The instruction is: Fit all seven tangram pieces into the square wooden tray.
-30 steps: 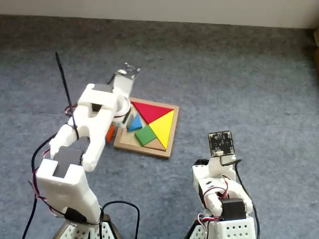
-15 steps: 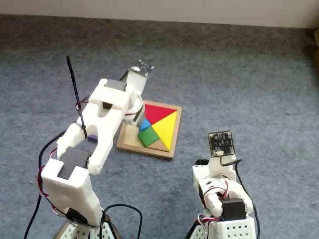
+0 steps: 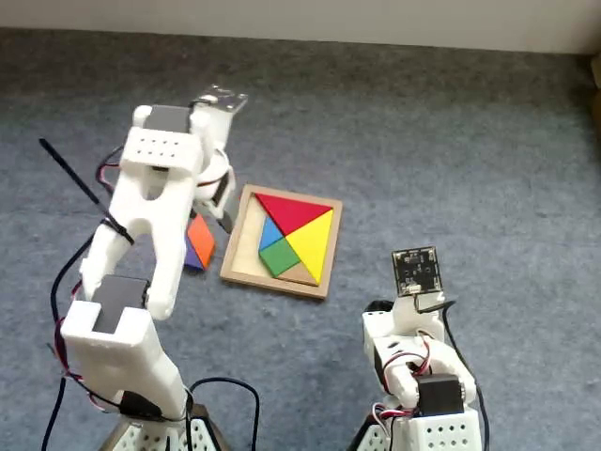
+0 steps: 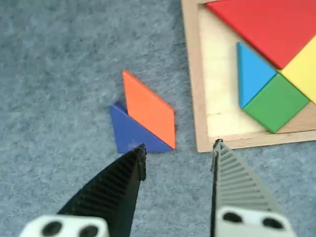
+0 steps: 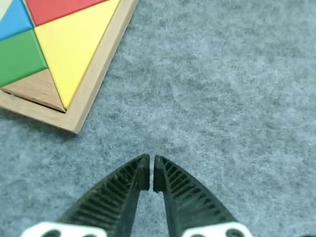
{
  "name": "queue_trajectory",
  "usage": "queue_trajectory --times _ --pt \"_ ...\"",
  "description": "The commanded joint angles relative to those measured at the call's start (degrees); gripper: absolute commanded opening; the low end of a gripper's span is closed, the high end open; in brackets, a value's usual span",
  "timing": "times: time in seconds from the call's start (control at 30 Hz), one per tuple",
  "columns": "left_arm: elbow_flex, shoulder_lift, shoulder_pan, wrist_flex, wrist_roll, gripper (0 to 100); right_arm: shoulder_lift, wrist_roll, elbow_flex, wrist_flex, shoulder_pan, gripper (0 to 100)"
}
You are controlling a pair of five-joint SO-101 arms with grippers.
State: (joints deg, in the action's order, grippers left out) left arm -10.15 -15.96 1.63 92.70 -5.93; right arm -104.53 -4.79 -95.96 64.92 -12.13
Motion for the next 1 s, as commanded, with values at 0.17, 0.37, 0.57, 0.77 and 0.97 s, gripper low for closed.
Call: queue_trajectory --times 0.17,0.37,0.57,0.77,0.97 --pt "4.0 2.86 7.87 -0.09 0.26 23 -0.66 0.35 -6.11 -0.48 0.75 2.9" --pt "16.31 2.86 10.51 -11.6 0.44 23 -0.66 0.35 -6.11 -0.48 0.75 2.9" --pt "24.22 2.86 10.24 -21.45 0.7 23 -0.66 0.35 -6.11 -0.48 0.75 2.9" --pt "26.95 2.77 10.77 -26.81 2.73 23 -0.66 0.35 -6.11 -0.48 0.75 2.9" --pt "26.86 2.77 11.56 -29.45 3.69 23 -0.66 0.35 -6.11 0.22 0.75 2.9"
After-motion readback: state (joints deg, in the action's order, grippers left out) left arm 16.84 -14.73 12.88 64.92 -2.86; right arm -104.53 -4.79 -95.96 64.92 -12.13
